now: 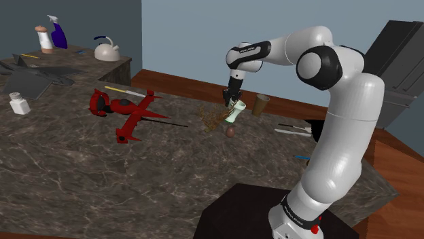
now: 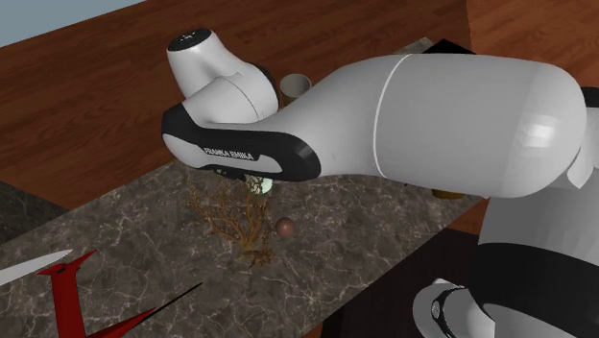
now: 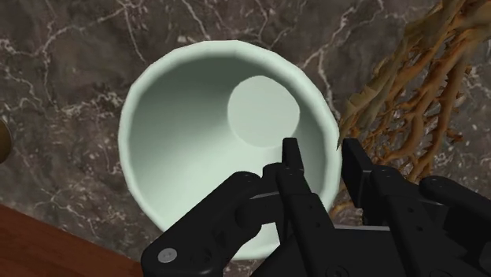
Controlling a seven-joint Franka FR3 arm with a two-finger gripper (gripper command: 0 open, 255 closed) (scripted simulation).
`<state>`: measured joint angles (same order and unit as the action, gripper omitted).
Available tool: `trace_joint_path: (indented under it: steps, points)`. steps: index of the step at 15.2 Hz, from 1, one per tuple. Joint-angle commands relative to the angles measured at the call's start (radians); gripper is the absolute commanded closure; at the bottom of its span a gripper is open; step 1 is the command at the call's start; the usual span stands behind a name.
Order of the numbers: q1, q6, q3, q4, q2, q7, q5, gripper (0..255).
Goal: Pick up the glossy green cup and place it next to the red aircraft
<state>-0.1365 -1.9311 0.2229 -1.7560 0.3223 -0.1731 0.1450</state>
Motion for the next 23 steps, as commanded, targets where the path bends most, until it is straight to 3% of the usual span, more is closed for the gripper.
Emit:
trace_joint_path:
  steps: [1, 23]
  points:
    - [0.0, 0.002, -0.001, 0.0, 0.003, -0.001, 0.0, 255]
    - [-0.002, 0.273, 0.007, 0.213, -0.058, 0.027, -0.022, 255]
